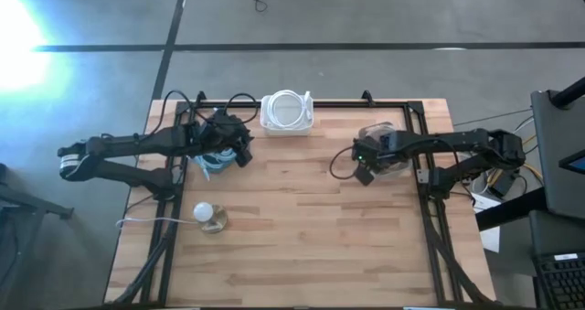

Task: Sort HDMI cables
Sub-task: Put the brown hdmi cable into the gray bin

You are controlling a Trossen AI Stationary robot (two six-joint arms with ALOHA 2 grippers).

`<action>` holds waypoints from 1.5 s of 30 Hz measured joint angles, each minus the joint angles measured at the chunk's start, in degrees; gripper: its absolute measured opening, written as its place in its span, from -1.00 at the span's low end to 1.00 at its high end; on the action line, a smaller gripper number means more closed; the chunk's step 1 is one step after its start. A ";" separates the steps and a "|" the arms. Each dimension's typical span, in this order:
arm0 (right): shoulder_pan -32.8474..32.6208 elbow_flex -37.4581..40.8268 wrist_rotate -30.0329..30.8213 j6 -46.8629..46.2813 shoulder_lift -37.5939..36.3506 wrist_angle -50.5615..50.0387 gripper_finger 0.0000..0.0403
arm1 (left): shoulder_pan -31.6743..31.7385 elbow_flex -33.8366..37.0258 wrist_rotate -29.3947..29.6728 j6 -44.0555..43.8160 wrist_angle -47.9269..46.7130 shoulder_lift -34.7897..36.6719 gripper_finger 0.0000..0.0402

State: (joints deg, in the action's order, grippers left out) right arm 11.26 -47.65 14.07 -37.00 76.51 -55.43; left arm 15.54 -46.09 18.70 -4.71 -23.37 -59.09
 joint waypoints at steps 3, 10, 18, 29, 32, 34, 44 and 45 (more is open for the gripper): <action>0.00 -0.78 1.92 0.06 -0.03 -0.99 -0.96 | 0.01 0.00 0.00 -0.02 0.25 0.00 -0.38; 0.16 0.75 2.53 -4.06 0.11 -2.71 -0.96 | -0.01 0.28 0.00 -0.04 1.94 0.00 -0.38; -0.51 2.70 -1.51 -6.02 0.01 -2.88 -0.96 | 0.00 0.37 0.00 -0.03 1.94 0.00 -0.38; -0.89 -5.26 6.22 -2.63 -2.93 -2.23 -0.96 | -0.01 0.37 0.00 -0.04 1.94 0.04 -0.38; -0.85 -4.44 8.46 -2.92 -2.78 -0.33 -0.96 | 0.01 0.37 0.00 -0.02 1.96 0.04 -0.38; -0.85 -3.27 8.40 -2.96 -2.34 1.22 -0.96 | -0.01 0.37 0.00 -0.02 1.94 0.04 -0.38; -0.87 2.00 7.06 -6.91 -0.40 3.19 -0.96 | 0.01 0.37 0.00 -0.01 1.94 0.04 -0.38; -0.87 2.48 7.03 -7.54 -0.40 3.21 -0.96 | 0.01 0.37 0.00 -0.02 1.94 0.04 -0.38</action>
State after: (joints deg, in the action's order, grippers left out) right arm 10.39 -45.16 21.10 -44.54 76.12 -52.23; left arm 15.55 -45.71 18.70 -4.73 -21.43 -59.05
